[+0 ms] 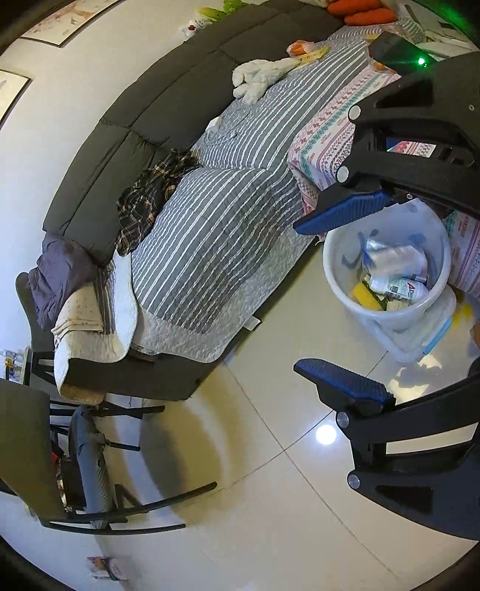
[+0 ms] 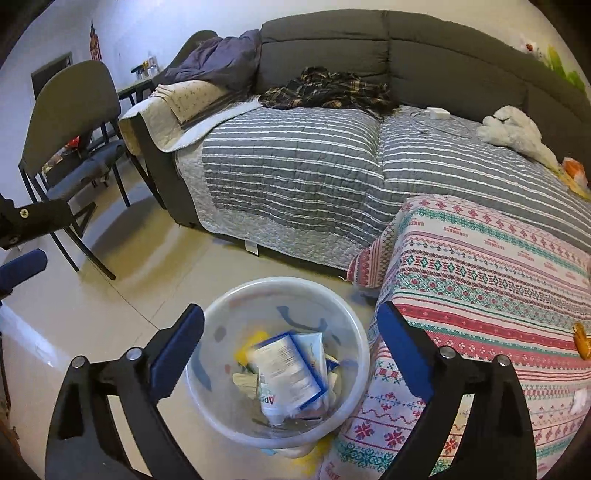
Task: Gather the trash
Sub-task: 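Open the left tool over the bin while the right tool drops the box piece, then move both tools back over the blanket toward the white tissue and red can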
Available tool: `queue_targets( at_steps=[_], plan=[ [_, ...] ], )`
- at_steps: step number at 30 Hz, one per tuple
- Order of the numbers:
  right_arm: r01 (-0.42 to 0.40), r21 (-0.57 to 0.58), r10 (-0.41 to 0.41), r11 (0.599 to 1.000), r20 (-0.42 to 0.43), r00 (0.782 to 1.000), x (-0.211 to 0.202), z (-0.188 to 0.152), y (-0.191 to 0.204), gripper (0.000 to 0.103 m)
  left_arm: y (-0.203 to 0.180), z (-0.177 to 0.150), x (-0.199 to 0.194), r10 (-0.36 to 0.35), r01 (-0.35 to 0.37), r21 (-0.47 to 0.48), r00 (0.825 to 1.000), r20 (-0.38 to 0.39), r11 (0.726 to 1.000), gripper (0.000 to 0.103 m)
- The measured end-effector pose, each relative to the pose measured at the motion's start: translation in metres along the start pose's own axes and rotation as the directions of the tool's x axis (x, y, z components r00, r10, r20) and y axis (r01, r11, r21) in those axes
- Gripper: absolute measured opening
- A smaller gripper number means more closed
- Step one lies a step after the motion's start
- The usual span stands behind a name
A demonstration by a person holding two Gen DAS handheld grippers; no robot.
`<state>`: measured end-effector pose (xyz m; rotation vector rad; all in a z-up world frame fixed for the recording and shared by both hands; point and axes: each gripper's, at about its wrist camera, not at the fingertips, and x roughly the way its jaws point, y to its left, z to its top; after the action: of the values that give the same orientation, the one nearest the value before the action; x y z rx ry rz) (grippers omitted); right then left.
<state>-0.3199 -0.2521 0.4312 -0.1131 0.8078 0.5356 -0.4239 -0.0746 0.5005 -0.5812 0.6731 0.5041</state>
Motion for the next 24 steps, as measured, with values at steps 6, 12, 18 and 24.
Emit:
queue_targets(
  at_steps=[6, 12, 18, 24],
  plan=[
    [0.052, 0.034, -0.053, 0.998, 0.015, 0.999, -0.007, 0.001, -0.023, 0.092, -0.011, -0.005, -0.003, 0.024, -0.024, 0.029, 1.000, 0.017, 0.999, 0.080],
    [0.126, 0.067, -0.130, 0.990, 0.052, 0.990, -0.022, 0.004, -0.056, 0.094, -0.033, -0.022, 0.003, 0.093, -0.094, 0.091, 0.996, 0.018, 0.991, 0.090],
    [0.194, 0.112, -0.204, 0.975, 0.084, 0.975, -0.042, 0.001, -0.097, 0.095, -0.072, -0.047, 0.007, 0.116, -0.119, 0.183, 0.993, 0.028, 0.976, 0.095],
    [0.256, 0.154, -0.270, 0.954, 0.083, 0.959, -0.058, -0.007, -0.142, 0.096, -0.110, -0.071, 0.016, 0.094, -0.088, 0.247, 0.996, -0.013, 0.965, 0.095]
  ],
)
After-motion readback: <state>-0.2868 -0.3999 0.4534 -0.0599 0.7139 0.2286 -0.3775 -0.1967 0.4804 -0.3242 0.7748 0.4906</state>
